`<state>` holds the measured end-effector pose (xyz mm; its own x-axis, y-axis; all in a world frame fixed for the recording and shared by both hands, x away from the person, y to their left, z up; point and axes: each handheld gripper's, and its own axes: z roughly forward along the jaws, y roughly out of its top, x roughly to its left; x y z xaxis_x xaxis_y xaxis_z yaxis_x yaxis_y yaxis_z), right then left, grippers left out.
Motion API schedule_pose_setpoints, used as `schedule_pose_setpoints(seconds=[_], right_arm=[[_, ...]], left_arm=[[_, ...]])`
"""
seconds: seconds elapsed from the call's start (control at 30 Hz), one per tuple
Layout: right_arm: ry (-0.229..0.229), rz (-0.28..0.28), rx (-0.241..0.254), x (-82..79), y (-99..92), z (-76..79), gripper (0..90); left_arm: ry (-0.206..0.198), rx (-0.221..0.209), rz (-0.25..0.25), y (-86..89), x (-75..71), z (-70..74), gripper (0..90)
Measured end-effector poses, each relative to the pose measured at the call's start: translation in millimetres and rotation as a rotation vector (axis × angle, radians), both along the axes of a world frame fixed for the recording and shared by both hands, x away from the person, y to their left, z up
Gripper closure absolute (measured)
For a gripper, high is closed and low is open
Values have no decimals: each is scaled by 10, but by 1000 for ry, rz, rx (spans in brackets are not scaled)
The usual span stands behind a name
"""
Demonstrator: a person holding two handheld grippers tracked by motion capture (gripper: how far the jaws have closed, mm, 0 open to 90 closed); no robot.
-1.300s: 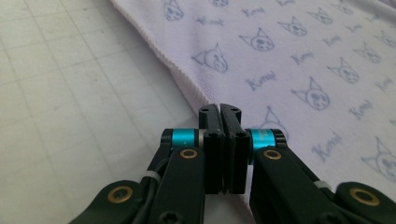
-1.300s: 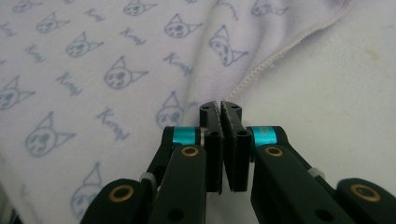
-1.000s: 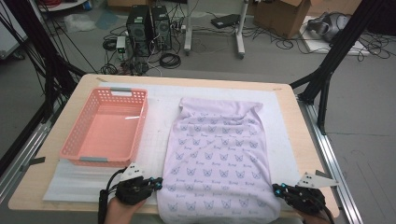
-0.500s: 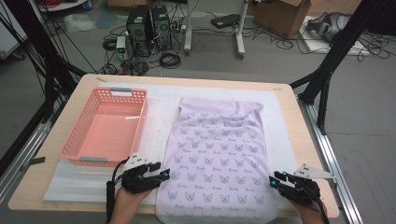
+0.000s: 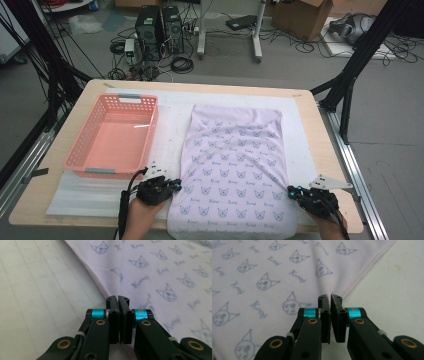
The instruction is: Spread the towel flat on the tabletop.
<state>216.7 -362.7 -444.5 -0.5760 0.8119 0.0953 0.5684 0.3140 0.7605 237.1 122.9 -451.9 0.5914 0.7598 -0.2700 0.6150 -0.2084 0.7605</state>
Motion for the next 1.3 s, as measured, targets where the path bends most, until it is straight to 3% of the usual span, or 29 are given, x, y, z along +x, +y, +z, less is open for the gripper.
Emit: schedule_pose_setpoints(seconds=[0.2,0.23,0.27,0.33,0.4,0.53,0.63,0.7,0.73,0.77,0.9,0.97,1.07,1.27,1.3], right_arm=[[37,43,7,-182,-179,47,866],[35,39,-3,-200,-196,45,863],[41,34,0,-213,-209,45,848],[29,13,11,-208,-232,51,742],[16,-23,43,-176,-246,67,675],[-6,-67,43,-53,-182,61,653],[-4,-92,10,74,-66,12,643],[5,-106,-31,138,13,-38,665],[-10,-117,-44,138,30,-34,726],[-8,-115,-52,136,28,-28,856],[-15,-129,-133,71,-35,19,879],[1,-127,-105,49,-113,18,864],[-19,-110,-71,23,-142,11,645],[-84,-152,18,43,-233,87,559],[-83,-159,25,52,-239,90,556]], left_arm=[[9,-39,-45,53,-217,-1,843],[-1,-44,-54,50,-227,-6,807],[-5,-48,-51,48,-218,-7,716],[-18,-77,-27,53,-172,4,571],[-45,-92,-16,55,-109,27,528],[-59,-102,4,29,70,51,511],[-65,-111,7,-15,176,48,506],[-67,-112,8,-41,229,38,504],[-66,-113,7,-47,256,33,501],[-63,-119,9,-52,283,26,496],[-57,-130,26,-63,372,18,462],[-57,-130,31,-74,404,22,449],[-57,-124,34,-101,466,21,441],[-43,-109,66,-147,639,39,450],[-39,-87,66,-156,657,43,458]])
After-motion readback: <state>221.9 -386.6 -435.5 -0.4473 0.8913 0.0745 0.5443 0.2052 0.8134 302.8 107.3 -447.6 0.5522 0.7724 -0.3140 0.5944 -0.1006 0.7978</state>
